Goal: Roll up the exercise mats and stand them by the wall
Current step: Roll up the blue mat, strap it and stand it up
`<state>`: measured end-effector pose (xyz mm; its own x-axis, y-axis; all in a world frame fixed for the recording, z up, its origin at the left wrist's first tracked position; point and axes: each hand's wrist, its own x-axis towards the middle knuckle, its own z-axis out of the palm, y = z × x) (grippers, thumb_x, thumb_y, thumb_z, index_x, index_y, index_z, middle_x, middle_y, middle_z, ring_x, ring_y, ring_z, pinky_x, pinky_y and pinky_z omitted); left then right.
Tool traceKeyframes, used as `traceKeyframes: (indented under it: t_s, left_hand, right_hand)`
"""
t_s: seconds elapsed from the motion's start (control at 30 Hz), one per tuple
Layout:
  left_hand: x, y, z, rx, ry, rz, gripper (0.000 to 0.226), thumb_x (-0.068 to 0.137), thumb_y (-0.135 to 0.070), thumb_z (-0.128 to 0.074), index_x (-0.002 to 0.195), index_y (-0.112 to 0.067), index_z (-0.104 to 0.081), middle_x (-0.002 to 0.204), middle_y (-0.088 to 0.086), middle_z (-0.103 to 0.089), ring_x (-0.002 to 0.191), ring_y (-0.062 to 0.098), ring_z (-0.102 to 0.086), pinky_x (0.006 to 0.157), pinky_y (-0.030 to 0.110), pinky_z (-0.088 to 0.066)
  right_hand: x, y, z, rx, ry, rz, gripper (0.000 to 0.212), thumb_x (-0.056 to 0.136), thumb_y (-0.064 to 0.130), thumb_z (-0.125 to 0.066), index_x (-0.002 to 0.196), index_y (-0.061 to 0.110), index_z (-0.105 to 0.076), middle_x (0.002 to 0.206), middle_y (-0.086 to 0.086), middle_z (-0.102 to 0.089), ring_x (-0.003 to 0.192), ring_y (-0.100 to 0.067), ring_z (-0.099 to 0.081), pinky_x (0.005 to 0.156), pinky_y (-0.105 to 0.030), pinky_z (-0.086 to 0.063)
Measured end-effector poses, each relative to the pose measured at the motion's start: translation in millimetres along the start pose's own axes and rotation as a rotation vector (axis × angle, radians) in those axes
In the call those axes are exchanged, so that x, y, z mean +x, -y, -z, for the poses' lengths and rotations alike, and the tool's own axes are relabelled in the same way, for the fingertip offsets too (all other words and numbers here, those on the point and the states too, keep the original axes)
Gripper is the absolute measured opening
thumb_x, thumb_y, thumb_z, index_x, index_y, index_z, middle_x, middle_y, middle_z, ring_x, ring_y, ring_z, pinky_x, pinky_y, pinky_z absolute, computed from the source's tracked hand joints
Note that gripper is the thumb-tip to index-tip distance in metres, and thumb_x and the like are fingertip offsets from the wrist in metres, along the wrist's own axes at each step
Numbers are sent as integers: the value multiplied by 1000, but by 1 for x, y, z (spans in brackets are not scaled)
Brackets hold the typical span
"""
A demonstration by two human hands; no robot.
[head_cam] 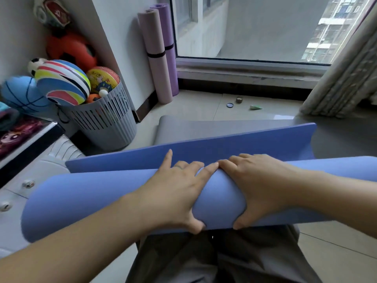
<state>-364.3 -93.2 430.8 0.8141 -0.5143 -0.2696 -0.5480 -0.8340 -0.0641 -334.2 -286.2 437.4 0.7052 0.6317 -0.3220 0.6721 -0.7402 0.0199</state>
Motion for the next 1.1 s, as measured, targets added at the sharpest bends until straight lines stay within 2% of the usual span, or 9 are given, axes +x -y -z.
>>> traceKeyframes:
  t_s: [0.13, 0.33, 0.47, 0.57, 0.63, 0.7, 0.8, 0.93, 1.1]
  left_hand:
    - [0, -3, 7, 59, 23, 15, 109, 78, -63, -57, 148, -29, 20, 160, 2, -1, 146, 25, -1, 113, 61, 9]
    - [8, -5, 6, -3, 25, 19, 95, 82, -50, -59, 151, -31, 3, 150, -3, -16, 137, 22, -22, 116, 58, 4]
    - [26, 24, 24, -256, 105, 10, 84, 79, -45, -65, 147, -43, -16, 144, -15, -37, 131, 11, -36, 114, 57, -12]
    - [36, 37, 36, -367, 182, -11, 70, 80, -40, -65, 139, -49, -28, 132, -22, -50, 111, 7, -49, 99, 40, -34]
    - [39, 34, 39, -351, 173, 10, 64, 83, -35, -60, 139, -46, -30, 134, -18, -49, 117, 10, -49, 105, 47, -29]
    - [39, 20, 33, -205, 72, 69, 63, 88, -27, -52, 144, -39, -25, 143, -10, -38, 129, 16, -40, 113, 60, -10]
    - [38, -4, 13, 55, -49, 155, 64, 95, -22, -42, 150, -30, -11, 150, -3, -21, 135, 21, -30, 112, 61, 4]
    - [45, 3, 7, 8, -134, 166, 59, 95, -24, -36, 150, -28, -15, 150, -3, -27, 133, 20, -33, 114, 57, 1]
    - [67, 28, 9, -235, -157, 186, 53, 91, -19, -41, 142, -30, -36, 142, -5, -46, 130, 20, -41, 115, 54, -10]
  right_hand:
    - [10, -10, 4, 119, 87, 19, 100, 50, 80, -70, 130, 28, -36, 117, 11, -54, 104, -12, -54, 90, -28, -46]
    - [26, -27, 12, 326, 247, -52, 102, 51, 70, -78, 136, 35, -34, 127, 13, -52, 111, -10, -52, 98, -36, -46]
    - [17, -12, 10, -14, 28, -63, 108, 59, 76, -67, 143, 22, -25, 131, 4, -46, 117, -20, -47, 97, -40, -42]
    - [16, 2, -7, -96, -99, -74, 115, 62, 73, -63, 148, 13, -13, 132, -1, -43, 117, -24, -45, 95, -41, -41]
    - [20, -3, -11, -37, -123, -101, 107, 58, 72, -65, 141, 18, -25, 125, 0, -47, 112, -23, -47, 93, -41, -43]
    - [29, -15, -6, 49, -92, -108, 101, 55, 71, -70, 134, 20, -34, 123, 2, -49, 112, -22, -47, 93, -40, -43]
    - [47, -30, 4, 195, 45, -97, 105, 54, 66, -79, 137, 22, -34, 129, 2, -50, 117, -20, -48, 98, -38, -42]
    - [50, -38, 12, 228, 113, -131, 106, 57, 66, -78, 142, 24, -30, 135, 2, -47, 119, -19, -49, 100, -40, -42]
    - [42, -6, -16, -120, -222, -185, 105, 69, 68, -60, 146, 11, -17, 138, -5, -39, 123, -27, -41, 97, -48, -37]
